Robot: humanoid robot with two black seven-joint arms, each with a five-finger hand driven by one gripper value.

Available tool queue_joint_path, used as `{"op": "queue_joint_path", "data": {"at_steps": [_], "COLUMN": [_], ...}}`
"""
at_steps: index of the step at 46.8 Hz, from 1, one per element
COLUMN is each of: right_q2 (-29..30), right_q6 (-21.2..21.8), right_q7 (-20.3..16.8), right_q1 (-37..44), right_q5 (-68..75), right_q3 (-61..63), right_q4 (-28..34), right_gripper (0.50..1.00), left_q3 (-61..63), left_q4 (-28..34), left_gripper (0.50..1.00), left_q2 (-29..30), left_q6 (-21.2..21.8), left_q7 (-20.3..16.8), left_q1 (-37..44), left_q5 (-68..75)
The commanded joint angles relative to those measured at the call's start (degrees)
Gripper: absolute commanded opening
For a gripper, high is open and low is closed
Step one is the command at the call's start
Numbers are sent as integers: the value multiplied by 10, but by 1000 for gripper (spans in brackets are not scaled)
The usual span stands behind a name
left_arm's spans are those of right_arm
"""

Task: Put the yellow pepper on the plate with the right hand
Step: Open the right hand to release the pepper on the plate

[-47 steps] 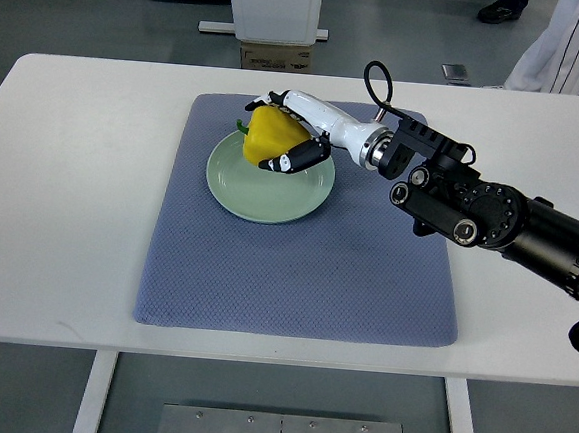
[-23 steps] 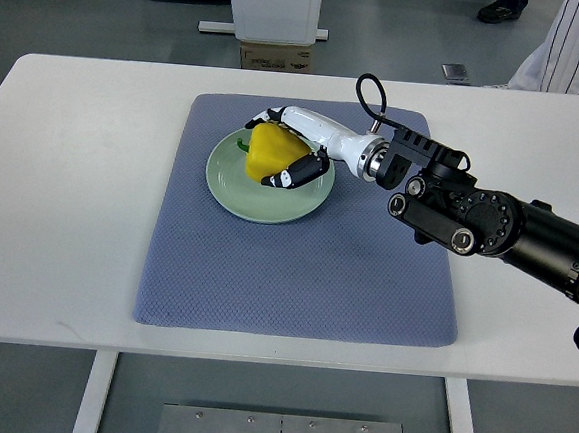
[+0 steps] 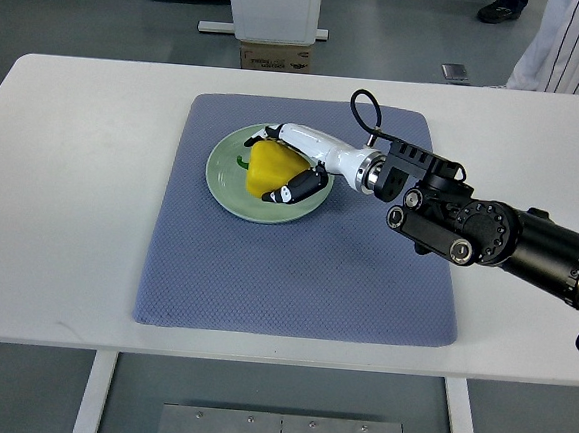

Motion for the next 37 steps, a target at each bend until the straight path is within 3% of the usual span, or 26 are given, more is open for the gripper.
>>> {"op": "queue_joint_path", "data": {"at_steps": [1,5,6,37], "right_q2": [0,0,0,0], "right_q6": [-14,-23,-23,-26], "right_q7": [0,-1,0,-1], "right_q1": [-3,-7,-8,-21], "right_q5": [12,26,29,101], "right_q3": [1,2,2,81], "right_q4": [0,-2,-2,-4], "right_gripper": [767,957,979,995], "left_q3": [0,0,0,0], "left_q4": [0,0,-1,0], "left_gripper": [1000,1000,1000,1000], "left_q2": [0,0,0,0], "left_q6": [0,0,0,0], "left_q7": [1,0,1,0], "left_q1": [1,1,0,0], "left_q5": [0,0,0,1]}}
